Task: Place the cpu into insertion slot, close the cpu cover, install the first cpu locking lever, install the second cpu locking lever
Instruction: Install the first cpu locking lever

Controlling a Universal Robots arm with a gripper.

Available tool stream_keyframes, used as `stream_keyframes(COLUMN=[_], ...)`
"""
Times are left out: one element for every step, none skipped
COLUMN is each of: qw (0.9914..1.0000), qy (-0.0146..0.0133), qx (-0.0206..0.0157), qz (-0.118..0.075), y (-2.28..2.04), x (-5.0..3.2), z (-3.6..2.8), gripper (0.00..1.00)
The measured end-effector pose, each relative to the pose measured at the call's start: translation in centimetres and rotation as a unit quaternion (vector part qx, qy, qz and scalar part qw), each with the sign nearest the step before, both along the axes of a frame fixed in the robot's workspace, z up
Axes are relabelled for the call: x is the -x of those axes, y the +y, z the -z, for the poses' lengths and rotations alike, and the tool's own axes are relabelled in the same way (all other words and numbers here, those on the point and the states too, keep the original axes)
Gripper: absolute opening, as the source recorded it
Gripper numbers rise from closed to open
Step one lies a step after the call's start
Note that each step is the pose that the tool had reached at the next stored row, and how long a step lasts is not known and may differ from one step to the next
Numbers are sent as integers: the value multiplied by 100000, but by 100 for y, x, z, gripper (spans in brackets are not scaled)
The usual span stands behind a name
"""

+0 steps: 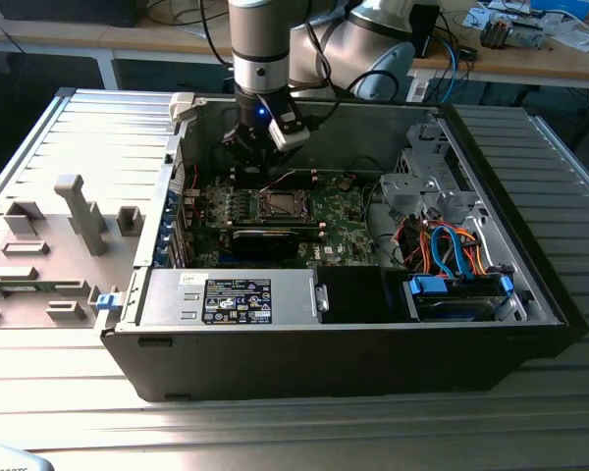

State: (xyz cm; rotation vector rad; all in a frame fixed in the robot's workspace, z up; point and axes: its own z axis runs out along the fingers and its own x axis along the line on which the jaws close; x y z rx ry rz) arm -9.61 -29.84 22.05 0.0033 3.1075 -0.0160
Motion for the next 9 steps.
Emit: stream_keyframes(qw=[100000,100000,100000,100000,99999,99999,99999,99999,99999], qy=[0,3,0,-2,3,5,-2,-1,-7], qx=[0,2,3,2,9,6,0,-4,-6], qz=[4,3,-44,-153,-324,-438,-477,-497,-508], y=[0,1,3,7,10,14,16,18,20], x=[-6,-8,-8,-9,-9,-9,-9,-10,-12], z=[11,19,31,38,43,48,53,57,63], gripper=[11,11,11,11,11,11,11,11,11])
